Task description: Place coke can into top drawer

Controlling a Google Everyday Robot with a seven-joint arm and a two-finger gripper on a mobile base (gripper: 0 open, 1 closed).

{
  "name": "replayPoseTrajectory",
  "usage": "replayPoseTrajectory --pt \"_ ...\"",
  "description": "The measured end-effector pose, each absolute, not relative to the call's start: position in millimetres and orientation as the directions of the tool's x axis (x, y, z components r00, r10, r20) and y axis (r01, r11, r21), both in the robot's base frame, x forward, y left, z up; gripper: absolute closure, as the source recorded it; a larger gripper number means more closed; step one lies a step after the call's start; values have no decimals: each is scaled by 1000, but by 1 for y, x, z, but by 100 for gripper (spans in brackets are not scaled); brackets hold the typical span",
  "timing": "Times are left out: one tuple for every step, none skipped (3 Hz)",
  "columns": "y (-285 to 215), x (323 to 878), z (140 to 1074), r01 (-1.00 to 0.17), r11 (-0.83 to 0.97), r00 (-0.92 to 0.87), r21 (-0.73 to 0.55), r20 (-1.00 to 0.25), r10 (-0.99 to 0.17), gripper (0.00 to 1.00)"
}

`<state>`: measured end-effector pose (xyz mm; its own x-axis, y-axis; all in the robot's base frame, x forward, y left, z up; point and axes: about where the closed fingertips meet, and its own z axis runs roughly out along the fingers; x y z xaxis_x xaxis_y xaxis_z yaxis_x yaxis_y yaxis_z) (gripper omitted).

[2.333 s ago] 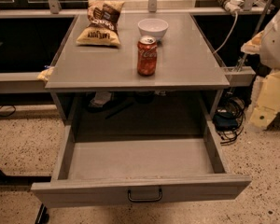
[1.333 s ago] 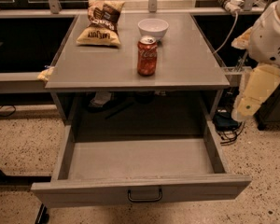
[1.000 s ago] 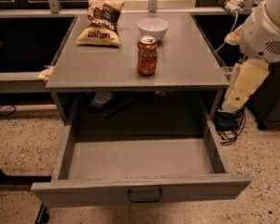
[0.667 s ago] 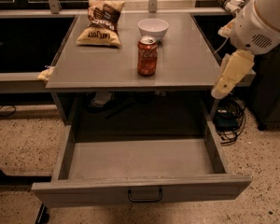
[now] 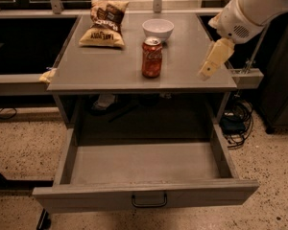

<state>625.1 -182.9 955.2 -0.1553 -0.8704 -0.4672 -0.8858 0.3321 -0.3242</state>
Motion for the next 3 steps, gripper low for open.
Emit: replayPoseTrajectory --pt "-173 651 949 -887 335 -145 -317 -497 -855 0" --pt "-153 675 938 -902 321 -132 -287 -525 -841 0" --pt "-130 696 922 -922 297 -122 -246 -543 -831 0"
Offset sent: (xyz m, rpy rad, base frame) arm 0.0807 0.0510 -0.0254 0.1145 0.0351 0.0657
